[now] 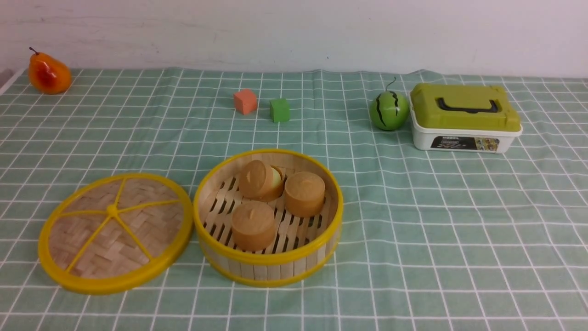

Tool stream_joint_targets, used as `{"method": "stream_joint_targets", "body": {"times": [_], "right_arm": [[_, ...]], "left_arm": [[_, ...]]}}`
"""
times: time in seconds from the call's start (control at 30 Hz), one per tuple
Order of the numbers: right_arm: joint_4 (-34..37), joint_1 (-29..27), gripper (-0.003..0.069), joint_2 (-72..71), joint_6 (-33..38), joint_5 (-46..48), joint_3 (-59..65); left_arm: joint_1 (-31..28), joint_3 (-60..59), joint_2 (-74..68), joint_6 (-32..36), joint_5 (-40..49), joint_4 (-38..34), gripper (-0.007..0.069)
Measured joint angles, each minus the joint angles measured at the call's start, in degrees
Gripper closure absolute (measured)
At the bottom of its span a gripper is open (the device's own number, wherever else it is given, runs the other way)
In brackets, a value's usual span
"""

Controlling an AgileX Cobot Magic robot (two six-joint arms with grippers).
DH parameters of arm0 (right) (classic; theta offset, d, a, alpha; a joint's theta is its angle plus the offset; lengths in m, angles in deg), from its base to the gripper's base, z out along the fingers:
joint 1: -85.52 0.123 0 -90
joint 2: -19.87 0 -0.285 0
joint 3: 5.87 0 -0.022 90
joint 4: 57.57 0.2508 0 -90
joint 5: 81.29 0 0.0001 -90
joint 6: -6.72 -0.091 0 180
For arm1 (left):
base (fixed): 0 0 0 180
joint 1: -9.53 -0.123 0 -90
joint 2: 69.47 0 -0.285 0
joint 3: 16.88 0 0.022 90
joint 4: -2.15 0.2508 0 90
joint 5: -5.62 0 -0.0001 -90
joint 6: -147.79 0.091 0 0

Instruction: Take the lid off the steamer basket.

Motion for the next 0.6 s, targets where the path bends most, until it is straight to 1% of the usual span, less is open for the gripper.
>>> {"method": "stream_joint_targets", "body": {"times": [0.6], "right_arm": [[0.0, 0.0, 0.0417, 0.0, 0.0, 0.0, 0.0]], "left_arm": [[0.0, 0.0, 0.0, 0.0, 0.1, -0.2, 0.0606]]}}
